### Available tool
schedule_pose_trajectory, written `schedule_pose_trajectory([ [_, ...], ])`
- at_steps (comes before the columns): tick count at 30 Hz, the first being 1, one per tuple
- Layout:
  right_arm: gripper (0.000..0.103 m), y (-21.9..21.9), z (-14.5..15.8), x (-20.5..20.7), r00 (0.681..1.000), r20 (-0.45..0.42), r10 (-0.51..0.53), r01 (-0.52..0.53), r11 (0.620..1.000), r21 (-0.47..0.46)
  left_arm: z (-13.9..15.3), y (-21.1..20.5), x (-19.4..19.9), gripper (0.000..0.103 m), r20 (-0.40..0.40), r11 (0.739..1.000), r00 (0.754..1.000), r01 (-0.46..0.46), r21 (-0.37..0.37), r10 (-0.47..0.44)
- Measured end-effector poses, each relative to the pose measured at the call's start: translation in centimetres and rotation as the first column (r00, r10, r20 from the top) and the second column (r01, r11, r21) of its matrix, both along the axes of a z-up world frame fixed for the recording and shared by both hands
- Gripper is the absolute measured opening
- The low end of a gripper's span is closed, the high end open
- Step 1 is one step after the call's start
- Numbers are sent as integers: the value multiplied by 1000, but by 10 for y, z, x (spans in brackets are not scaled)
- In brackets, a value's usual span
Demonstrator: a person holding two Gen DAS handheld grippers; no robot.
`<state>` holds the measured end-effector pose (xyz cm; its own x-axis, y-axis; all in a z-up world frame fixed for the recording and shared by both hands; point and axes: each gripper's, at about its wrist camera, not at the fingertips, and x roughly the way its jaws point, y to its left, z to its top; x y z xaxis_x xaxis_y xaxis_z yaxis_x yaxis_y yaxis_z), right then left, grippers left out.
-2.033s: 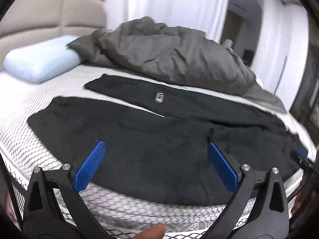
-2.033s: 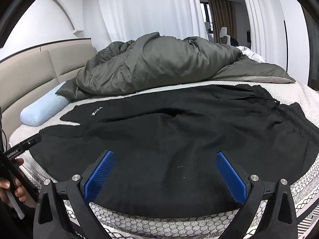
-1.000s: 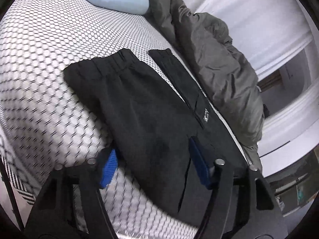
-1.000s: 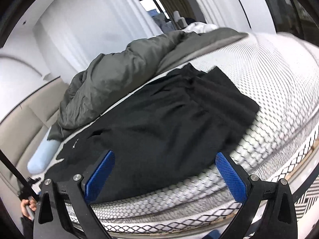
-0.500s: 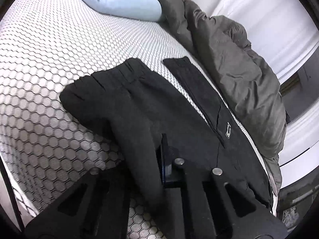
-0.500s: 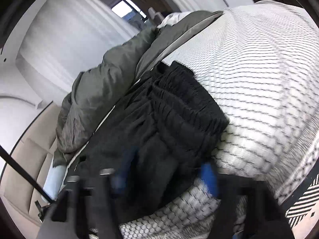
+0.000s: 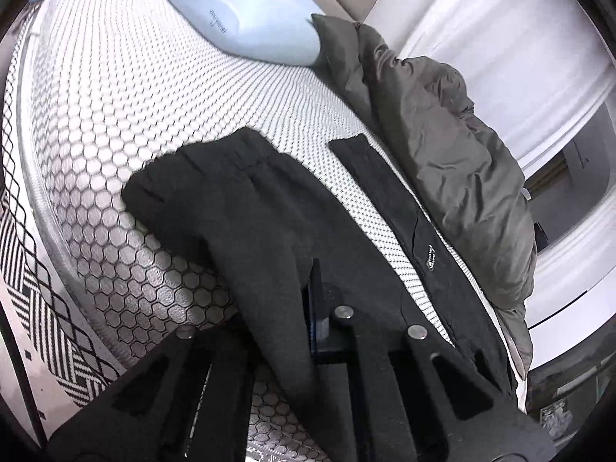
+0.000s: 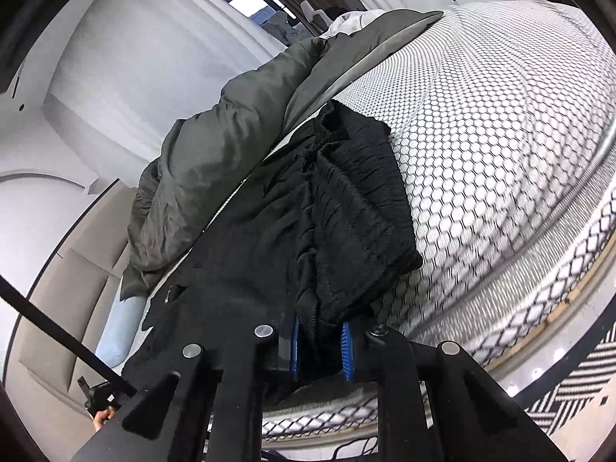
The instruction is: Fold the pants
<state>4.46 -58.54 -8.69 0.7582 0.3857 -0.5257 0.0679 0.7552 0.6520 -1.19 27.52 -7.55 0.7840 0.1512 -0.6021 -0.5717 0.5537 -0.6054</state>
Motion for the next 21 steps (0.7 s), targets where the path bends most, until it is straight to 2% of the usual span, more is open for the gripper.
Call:
schedule_pose_trajectory([
  [5, 15, 10, 25, 8, 1000, 14, -25, 25, 999, -37, 19, -2, 3, 2, 1, 999, 1000, 10, 48, -10],
  [8, 15, 16, 43, 16, 999, 27, -41, 42, 998, -57, 36, 0, 18, 2, 6, 997, 1000, 22, 76, -23],
  [11, 15, 22, 63, 32, 998, 35, -57, 60, 994, -92, 56, 4, 48, 2, 7, 995, 999, 32, 89, -32],
  [17, 15, 34, 100, 93, 996, 32, -84, 87, 990, -112, 92, 16, 145, 2, -22, 992, 998, 65, 105, -63],
  [21, 15, 47, 120, 174, 995, -17, -97, 93, 983, -158, 106, 29, 238, 2, -98, 992, 991, 98, 86, -89],
])
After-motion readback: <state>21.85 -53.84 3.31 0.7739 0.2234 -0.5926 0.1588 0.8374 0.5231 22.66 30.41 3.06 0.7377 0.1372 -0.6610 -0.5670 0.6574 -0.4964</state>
